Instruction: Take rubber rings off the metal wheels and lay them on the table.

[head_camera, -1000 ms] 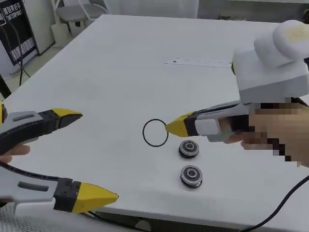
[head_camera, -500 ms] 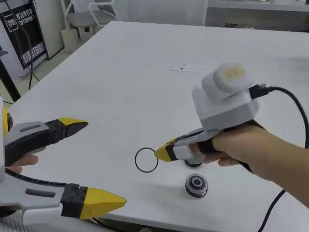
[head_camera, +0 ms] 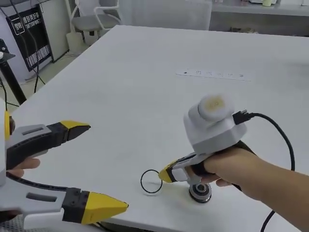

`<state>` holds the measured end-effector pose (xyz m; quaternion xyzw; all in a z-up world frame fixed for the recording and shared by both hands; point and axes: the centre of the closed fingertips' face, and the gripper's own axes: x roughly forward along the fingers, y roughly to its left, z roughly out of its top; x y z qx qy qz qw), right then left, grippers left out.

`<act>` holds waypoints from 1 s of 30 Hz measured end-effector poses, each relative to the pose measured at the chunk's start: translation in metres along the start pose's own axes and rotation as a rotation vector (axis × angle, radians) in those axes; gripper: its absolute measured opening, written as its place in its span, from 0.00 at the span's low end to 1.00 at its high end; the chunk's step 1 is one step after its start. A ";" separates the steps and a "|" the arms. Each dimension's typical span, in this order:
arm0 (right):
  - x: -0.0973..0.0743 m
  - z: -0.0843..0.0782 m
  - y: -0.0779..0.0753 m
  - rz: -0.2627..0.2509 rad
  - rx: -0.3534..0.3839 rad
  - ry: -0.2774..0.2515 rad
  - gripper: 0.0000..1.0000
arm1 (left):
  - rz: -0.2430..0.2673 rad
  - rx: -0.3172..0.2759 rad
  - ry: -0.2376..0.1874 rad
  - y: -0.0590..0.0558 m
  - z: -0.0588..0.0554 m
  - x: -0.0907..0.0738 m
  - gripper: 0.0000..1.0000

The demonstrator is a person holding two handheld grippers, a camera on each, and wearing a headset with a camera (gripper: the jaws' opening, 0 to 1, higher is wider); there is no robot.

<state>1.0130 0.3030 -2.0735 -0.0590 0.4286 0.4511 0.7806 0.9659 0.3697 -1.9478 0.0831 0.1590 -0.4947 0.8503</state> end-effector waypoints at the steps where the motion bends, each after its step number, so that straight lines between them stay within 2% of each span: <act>1: 0.001 -0.001 -0.001 -0.006 0.002 0.001 0.00 | 0.001 0.000 0.001 0.000 0.000 0.000 0.99; 9: 0.004 -0.008 -0.006 -0.034 -0.016 0.018 0.00 | 0.000 0.000 0.005 0.000 0.000 0.000 0.99; 15: -0.001 -0.006 -0.006 -0.039 -0.028 0.012 0.03 | -0.006 0.005 0.021 -0.001 -0.003 0.001 0.99; 22: -0.017 0.006 0.002 -0.019 -0.039 -0.021 0.05 | -0.021 0.011 0.045 -0.002 -0.007 0.002 0.99; 30: -0.042 0.017 0.012 -0.005 -0.094 -0.060 0.07 | -0.049 0.029 0.102 -0.003 -0.014 0.005 0.99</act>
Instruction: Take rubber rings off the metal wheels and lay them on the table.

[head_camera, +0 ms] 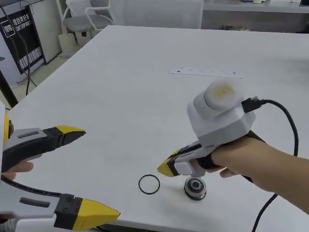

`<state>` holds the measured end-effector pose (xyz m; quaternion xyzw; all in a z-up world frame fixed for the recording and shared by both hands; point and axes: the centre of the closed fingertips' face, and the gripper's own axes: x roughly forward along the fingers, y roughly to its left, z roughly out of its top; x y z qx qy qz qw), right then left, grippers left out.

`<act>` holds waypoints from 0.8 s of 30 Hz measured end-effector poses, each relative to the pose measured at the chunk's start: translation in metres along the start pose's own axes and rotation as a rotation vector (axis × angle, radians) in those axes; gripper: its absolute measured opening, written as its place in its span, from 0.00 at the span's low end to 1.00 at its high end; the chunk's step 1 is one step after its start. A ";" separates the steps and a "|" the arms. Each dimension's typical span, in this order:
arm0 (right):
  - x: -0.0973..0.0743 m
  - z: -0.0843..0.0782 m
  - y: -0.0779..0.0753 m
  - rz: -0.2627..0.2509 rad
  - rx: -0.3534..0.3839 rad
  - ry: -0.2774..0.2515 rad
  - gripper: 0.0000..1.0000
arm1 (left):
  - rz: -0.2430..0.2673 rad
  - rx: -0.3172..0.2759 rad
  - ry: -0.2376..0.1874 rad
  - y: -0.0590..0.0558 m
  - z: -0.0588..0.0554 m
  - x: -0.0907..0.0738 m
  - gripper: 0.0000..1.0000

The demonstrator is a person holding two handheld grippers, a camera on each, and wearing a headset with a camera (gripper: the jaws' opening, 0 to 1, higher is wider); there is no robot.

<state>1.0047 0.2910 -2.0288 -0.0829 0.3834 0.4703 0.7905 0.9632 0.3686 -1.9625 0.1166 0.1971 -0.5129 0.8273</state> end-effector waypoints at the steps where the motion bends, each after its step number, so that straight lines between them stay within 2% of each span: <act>1: -0.004 0.001 0.002 0.003 -0.009 -0.007 0.07 | -0.003 0.002 0.004 0.000 0.000 0.000 0.99; 14: -0.051 -0.004 0.016 0.011 -0.156 -0.029 0.17 | -0.032 0.011 0.023 0.000 -0.001 0.004 0.99; 18: -0.067 -0.009 0.014 -0.003 -0.237 -0.046 0.22 | -0.034 0.014 0.039 0.001 -0.004 0.005 0.99; 24: -0.084 -0.023 0.008 0.002 -0.264 -0.064 0.26 | -0.044 0.021 0.069 0.002 -0.010 0.008 0.99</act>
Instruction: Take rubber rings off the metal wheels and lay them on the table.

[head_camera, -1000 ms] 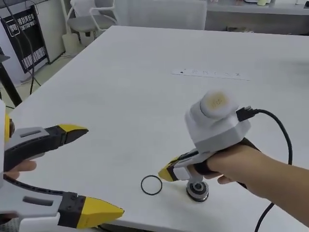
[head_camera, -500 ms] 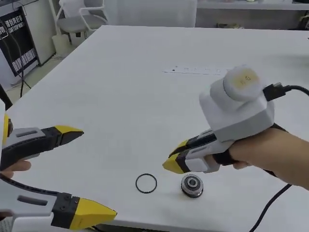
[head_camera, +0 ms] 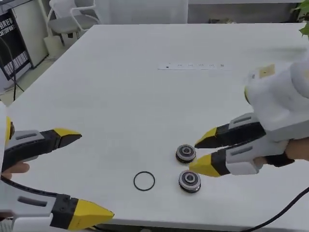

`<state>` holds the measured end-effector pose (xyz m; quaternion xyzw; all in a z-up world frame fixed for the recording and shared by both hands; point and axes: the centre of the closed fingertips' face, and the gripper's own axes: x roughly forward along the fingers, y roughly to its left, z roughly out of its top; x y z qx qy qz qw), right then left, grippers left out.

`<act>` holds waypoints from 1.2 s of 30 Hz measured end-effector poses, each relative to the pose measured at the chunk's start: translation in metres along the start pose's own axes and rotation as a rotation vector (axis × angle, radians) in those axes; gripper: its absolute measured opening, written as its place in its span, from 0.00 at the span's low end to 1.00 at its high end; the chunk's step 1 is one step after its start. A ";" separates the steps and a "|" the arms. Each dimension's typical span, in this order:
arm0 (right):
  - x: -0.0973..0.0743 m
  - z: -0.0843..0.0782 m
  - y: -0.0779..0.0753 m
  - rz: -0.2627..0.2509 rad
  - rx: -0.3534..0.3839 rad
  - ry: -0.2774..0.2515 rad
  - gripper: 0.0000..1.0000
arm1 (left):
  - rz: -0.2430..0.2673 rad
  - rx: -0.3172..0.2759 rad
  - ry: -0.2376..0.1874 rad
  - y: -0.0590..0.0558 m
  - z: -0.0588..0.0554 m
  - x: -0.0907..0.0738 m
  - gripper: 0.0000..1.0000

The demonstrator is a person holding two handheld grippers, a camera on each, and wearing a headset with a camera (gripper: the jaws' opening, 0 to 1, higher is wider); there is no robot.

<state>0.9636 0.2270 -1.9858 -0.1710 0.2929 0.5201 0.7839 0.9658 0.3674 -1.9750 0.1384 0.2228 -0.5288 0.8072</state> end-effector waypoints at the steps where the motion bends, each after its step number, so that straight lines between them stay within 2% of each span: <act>1: -0.003 -0.003 0.000 0.003 -0.002 -0.004 0.26 | -0.002 0.001 0.002 0.000 0.000 0.000 0.99; 3: -0.007 -0.009 0.000 0.000 -0.013 -0.013 0.27 | -0.005 0.003 0.005 0.000 0.000 0.001 0.99; 8: -0.009 -0.028 -0.005 -0.019 -0.026 0.010 0.30 | -0.018 0.017 0.018 -0.001 0.001 0.004 0.98; 14: 0.003 -0.046 -0.011 -0.024 0.023 0.016 0.30 | -0.034 0.049 0.022 0.000 0.011 0.009 0.97; 19: 0.012 -0.060 -0.015 -0.025 0.036 0.037 0.30 | -0.067 0.109 0.044 -0.002 0.019 0.015 0.96; 23: 0.016 -0.065 -0.016 -0.029 0.050 0.041 0.30 | -0.111 0.170 0.071 -0.007 0.026 0.022 0.96; 27: 0.020 -0.068 -0.017 -0.029 0.065 0.043 0.30 | -0.144 0.205 0.066 -0.013 0.036 0.030 0.94; 30: 0.022 -0.071 -0.017 -0.026 0.071 0.048 0.29 | -0.168 0.245 0.047 -0.019 0.046 0.041 0.92; 36: 0.026 -0.076 -0.016 -0.020 0.077 0.062 0.29 | -0.235 0.314 0.061 -0.035 0.050 0.066 0.87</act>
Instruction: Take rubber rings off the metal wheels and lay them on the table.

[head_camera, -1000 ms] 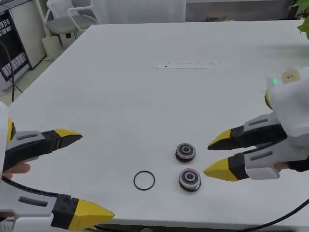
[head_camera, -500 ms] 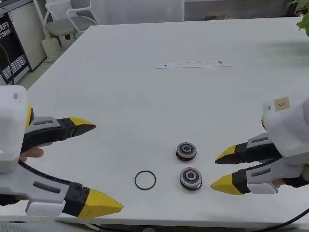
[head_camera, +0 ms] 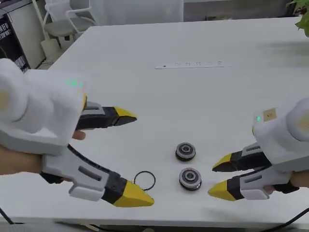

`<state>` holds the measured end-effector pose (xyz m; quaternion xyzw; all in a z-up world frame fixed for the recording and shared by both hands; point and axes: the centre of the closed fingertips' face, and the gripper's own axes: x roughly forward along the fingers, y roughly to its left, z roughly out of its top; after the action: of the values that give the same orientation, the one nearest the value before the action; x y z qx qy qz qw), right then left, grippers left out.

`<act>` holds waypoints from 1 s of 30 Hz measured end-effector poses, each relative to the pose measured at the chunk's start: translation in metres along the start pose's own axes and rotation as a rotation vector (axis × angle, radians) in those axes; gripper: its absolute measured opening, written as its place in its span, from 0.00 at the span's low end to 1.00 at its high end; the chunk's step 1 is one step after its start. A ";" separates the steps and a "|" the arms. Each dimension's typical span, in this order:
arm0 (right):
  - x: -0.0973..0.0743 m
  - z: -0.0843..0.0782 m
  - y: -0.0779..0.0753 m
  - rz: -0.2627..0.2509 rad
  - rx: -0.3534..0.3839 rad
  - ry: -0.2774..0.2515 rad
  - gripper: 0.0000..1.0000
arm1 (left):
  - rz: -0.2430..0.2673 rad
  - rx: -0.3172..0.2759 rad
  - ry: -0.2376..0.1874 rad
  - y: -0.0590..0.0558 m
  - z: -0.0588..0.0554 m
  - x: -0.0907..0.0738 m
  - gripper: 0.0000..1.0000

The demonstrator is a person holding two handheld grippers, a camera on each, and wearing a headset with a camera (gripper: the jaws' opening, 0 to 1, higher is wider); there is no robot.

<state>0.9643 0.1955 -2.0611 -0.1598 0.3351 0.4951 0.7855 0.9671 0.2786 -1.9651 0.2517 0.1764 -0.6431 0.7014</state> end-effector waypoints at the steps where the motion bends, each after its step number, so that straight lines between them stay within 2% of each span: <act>1: 0.001 0.000 0.000 0.000 0.002 0.000 0.29 | -0.011 0.013 -0.001 -0.001 0.002 0.005 0.86; 7: 0.002 -0.001 0.002 0.005 0.011 0.000 0.28 | -0.023 0.091 -0.007 0.000 0.009 0.028 0.80; 12: 0.004 -0.003 0.004 0.009 0.008 0.005 0.28 | -0.041 0.125 0.000 0.000 0.006 0.045 0.75; 16: 0.006 -0.003 0.005 0.011 0.018 0.000 0.28 | -0.074 0.097 -0.023 -0.002 0.004 0.059 0.65; 20: 0.008 -0.004 0.007 0.017 0.018 0.002 0.28 | -0.082 0.076 -0.012 0.000 -0.002 0.073 0.61; 23: 0.009 -0.004 0.008 0.018 0.016 0.002 0.28 | -0.067 0.048 0.016 0.005 -0.011 0.084 0.53; 26: 0.010 -0.004 0.008 0.017 0.023 0.000 0.27 | -0.060 0.039 0.014 0.008 -0.017 0.092 0.44; 30: 0.011 -0.006 0.010 0.023 0.027 0.001 0.27 | -0.048 0.018 0.011 0.011 -0.020 0.099 0.40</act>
<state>0.9566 0.2046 -2.0721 -0.1454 0.3440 0.4993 0.7818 0.9903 0.2103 -2.0363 0.2571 0.1803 -0.6600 0.6825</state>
